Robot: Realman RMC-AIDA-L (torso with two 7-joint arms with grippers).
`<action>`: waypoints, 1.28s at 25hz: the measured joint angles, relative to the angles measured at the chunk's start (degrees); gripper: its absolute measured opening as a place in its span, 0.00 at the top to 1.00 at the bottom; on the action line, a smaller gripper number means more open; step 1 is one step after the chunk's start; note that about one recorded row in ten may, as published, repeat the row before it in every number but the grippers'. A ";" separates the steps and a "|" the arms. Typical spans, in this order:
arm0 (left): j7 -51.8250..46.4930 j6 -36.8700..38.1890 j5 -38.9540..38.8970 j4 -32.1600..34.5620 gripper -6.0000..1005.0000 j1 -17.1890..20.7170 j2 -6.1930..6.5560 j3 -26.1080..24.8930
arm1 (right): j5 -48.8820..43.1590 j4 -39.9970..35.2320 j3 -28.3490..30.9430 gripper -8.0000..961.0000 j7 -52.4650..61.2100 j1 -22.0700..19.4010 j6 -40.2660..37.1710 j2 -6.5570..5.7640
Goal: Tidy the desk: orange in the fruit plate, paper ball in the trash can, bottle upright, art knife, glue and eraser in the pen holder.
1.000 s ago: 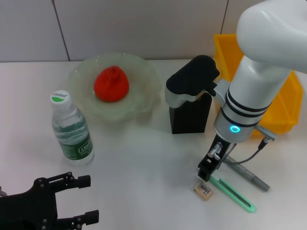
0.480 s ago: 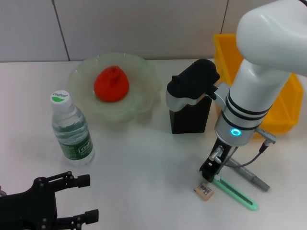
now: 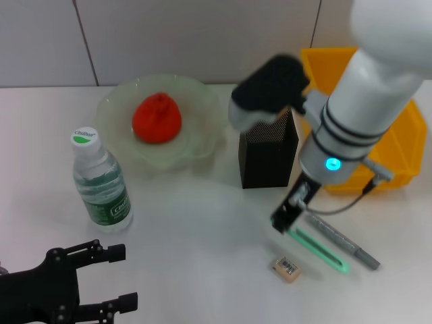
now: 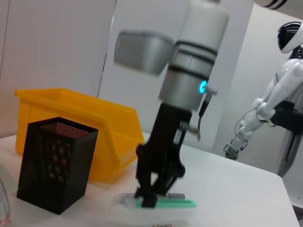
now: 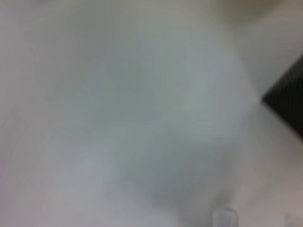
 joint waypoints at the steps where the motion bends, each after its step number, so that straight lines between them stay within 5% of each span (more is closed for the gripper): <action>1: 0.02 -0.16 -0.01 0.00 0.19 -0.01 -0.01 0.00 | -1.23 -6.67 2.49 0.82 -0.67 -1.68 -1.64 -0.07; 8: 0.08 -0.53 -0.38 0.00 0.19 0.00 -0.07 0.00 | -2.80 -23.36 7.60 0.82 -2.58 -6.56 -2.67 -0.07; 13: 0.08 -0.87 -0.41 -0.04 0.19 -0.01 -0.16 0.00 | -0.56 -33.97 10.18 0.82 -7.65 -12.56 4.01 0.22; 21: 0.08 -1.75 -0.47 -0.09 0.19 -0.05 -0.55 -0.09 | 9.55 -31.75 9.21 0.80 -19.90 -19.99 21.35 0.33; 32: -0.01 -2.13 -0.48 -0.48 0.19 -0.39 -0.93 -0.70 | 13.38 -21.52 8.79 0.77 -29.55 -20.75 34.28 0.17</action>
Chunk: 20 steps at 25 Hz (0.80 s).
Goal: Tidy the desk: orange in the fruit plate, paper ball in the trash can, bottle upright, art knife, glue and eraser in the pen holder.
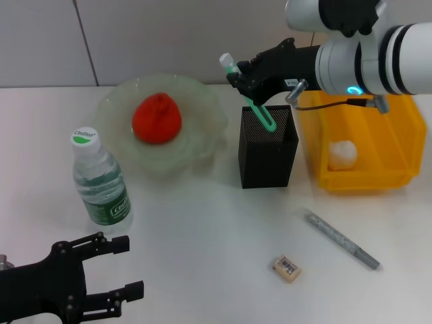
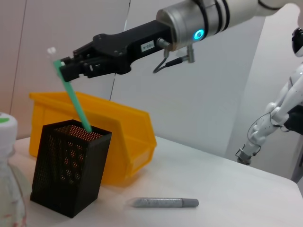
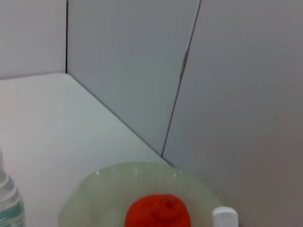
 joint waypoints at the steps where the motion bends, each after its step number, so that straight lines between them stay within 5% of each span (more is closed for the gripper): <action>1: 0.01 0.00 0.00 -0.49 0.19 -0.21 -0.02 -0.07 | 0.89 0.82 0.00 0.77 -1.06 0.04 0.93 0.00; 16: 0.00 -0.09 0.01 -1.02 0.19 -0.18 0.02 -0.80 | 4.53 5.89 0.01 0.74 -3.59 -0.67 4.03 0.19; 20: 0.02 -0.07 0.01 -1.02 0.19 0.03 0.04 -0.80 | 4.56 5.87 0.04 0.63 -2.75 -0.98 3.89 0.13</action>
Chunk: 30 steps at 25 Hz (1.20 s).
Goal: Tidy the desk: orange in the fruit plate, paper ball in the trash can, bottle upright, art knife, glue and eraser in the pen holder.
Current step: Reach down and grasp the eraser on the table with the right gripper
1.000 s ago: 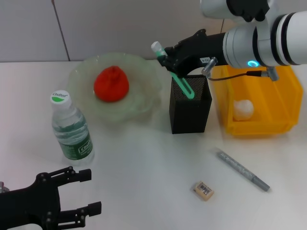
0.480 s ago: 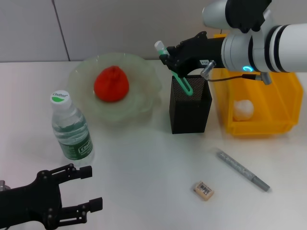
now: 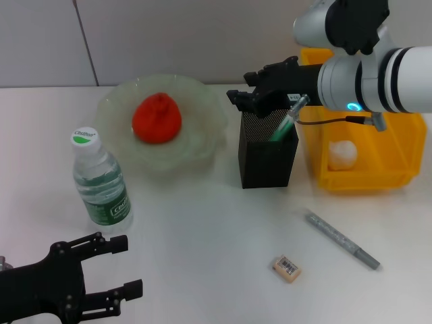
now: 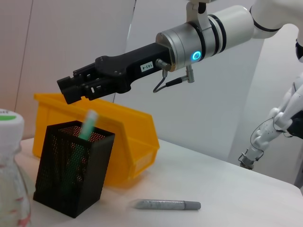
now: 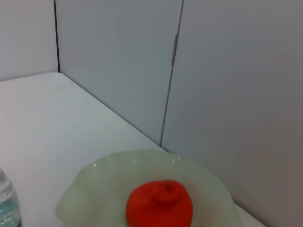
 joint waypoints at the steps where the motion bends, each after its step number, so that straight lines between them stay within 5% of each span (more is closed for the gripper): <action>1: 0.02 0.02 0.00 0.00 0.19 0.03 0.00 0.00 | 0.02 -0.28 0.08 0.60 0.17 -0.21 -0.18 -0.02; 7: 0.07 0.21 0.01 0.00 0.19 0.09 0.07 0.00 | 0.12 -7.69 0.28 0.52 2.08 -3.13 -6.56 -0.10; 16: 0.07 0.55 0.01 0.00 0.19 0.08 0.10 0.00 | -7.96 -18.40 4.14 0.49 17.28 1.33 -36.30 -0.30; 22: 0.07 0.69 0.03 0.00 0.19 -0.20 0.18 0.01 | -14.65 -14.09 2.45 0.49 23.55 7.06 -47.34 -0.17; 29: 0.07 0.81 0.01 0.00 0.19 -0.44 0.26 0.18 | -14.98 -3.85 -7.41 0.46 27.53 11.27 -46.03 0.01; 30: 0.07 0.81 0.01 0.00 0.19 -0.44 0.26 0.18 | -14.98 -3.85 -7.41 0.39 27.53 11.27 -46.03 0.01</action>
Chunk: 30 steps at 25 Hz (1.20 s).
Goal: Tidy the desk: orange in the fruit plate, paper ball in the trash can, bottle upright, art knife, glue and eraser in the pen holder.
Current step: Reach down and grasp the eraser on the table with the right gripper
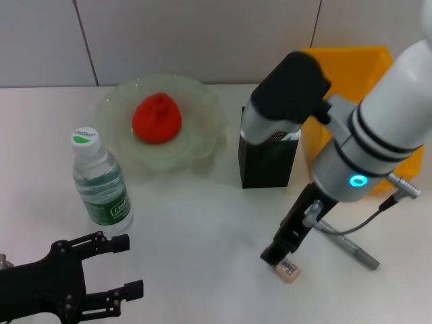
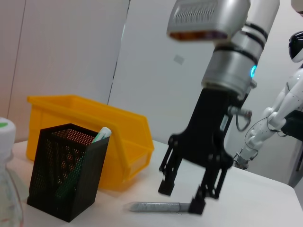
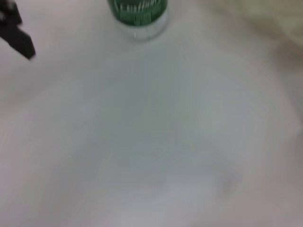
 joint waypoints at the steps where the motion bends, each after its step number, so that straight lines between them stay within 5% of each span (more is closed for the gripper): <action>1: 0.00 0.00 0.00 0.00 0.19 -0.06 0.01 0.00 | -0.17 0.94 -0.95 0.32 0.60 0.38 0.43 0.01; 2: 0.00 0.01 0.00 0.00 0.19 -0.13 0.01 -0.01 | -0.37 1.74 -1.79 0.25 1.17 0.70 0.86 0.04; 19: 1.21 0.93 0.23 0.00 0.19 -0.03 0.10 -0.01 | -1.34 11.37 -9.10 0.22 6.35 3.80 4.52 0.29; 30: 1.40 1.08 0.34 0.00 0.19 0.18 -0.18 -0.10 | -1.35 13.18 -9.15 0.42 6.85 4.48 5.41 0.30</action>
